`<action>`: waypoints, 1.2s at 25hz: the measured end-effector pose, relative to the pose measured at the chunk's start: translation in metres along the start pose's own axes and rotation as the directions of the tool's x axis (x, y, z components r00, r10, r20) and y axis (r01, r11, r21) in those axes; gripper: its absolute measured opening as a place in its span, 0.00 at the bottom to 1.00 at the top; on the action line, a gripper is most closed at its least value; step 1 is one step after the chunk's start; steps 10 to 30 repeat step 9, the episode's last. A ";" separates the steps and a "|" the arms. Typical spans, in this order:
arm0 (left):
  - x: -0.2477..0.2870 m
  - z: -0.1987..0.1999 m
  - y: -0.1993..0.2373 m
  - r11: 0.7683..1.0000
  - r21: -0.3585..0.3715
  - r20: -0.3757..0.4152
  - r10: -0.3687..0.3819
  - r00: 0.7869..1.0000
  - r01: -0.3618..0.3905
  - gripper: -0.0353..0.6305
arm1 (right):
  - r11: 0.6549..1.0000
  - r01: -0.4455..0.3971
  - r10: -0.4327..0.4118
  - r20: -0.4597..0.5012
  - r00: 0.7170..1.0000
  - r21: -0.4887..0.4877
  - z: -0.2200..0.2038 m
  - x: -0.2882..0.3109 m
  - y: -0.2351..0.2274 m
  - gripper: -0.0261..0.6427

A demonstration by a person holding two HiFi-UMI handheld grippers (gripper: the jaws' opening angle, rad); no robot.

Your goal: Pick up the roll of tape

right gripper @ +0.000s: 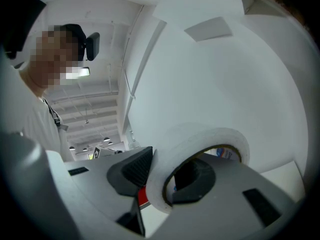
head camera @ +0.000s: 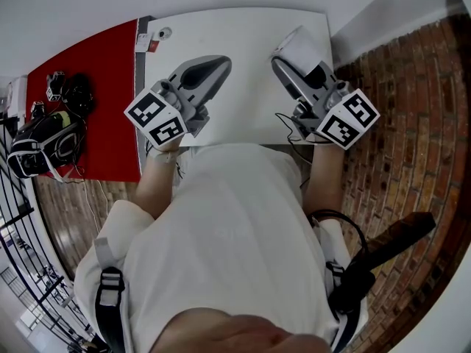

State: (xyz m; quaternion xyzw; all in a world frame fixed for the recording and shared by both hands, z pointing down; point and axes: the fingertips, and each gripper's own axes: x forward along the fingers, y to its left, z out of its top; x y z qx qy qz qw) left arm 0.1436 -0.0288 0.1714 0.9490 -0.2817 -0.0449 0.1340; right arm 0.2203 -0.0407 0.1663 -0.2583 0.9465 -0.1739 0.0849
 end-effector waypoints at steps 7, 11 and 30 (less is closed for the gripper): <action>0.001 0.002 0.004 1.000 0.002 -0.002 0.000 1.000 0.000 0.06 | 1.000 -0.010 0.010 -0.001 1.000 0.004 0.000 0.006 -0.007 0.23; 0.002 0.003 0.006 1.000 0.007 0.000 0.004 1.000 -0.004 0.06 | 1.000 -0.014 0.014 -0.005 1.000 0.002 0.000 0.007 -0.009 0.23; 0.002 0.003 0.006 1.000 0.007 0.000 0.004 1.000 -0.004 0.06 | 1.000 -0.014 0.014 -0.005 1.000 0.002 0.000 0.007 -0.009 0.23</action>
